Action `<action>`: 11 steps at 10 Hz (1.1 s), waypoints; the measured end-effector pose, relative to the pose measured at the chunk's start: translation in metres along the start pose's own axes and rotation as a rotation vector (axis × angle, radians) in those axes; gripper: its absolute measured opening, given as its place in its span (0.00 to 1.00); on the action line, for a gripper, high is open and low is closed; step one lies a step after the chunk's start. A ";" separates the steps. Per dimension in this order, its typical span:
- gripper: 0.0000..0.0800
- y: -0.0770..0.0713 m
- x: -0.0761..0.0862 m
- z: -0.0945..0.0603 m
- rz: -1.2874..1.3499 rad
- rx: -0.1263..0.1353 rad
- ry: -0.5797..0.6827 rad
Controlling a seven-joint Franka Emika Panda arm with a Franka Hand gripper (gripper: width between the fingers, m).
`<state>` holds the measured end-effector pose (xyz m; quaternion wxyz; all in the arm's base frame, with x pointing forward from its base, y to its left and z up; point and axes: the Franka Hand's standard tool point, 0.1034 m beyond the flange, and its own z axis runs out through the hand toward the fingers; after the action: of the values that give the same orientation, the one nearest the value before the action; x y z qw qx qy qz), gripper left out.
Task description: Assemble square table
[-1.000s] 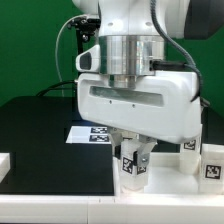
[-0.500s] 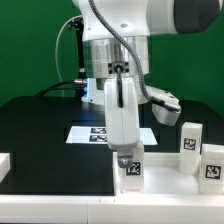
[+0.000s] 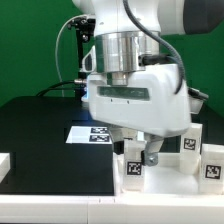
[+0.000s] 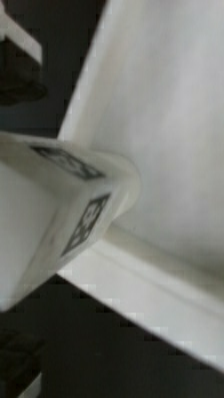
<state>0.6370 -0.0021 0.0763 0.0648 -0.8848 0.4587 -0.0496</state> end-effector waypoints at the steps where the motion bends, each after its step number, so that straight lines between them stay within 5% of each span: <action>1: 0.81 0.000 0.001 0.000 -0.041 0.000 0.001; 3: 0.81 0.001 0.002 0.001 -0.182 -0.002 0.002; 5: 0.81 0.001 -0.003 0.006 -0.641 0.001 0.027; 8: 0.76 0.000 -0.008 0.007 -0.652 -0.007 0.018; 9: 0.55 0.000 -0.008 0.007 -0.651 -0.007 0.017; 10: 0.55 0.000 -0.008 0.008 -0.585 -0.006 0.017; 11: 0.36 0.002 -0.006 0.008 -0.509 -0.009 0.018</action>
Offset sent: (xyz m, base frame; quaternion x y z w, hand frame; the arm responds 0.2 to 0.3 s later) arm 0.0024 0.0057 -0.0001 0.0644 0.0359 -0.5075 0.8585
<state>0.6330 0.0019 0.0679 0.0422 -0.9716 0.2222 -0.0702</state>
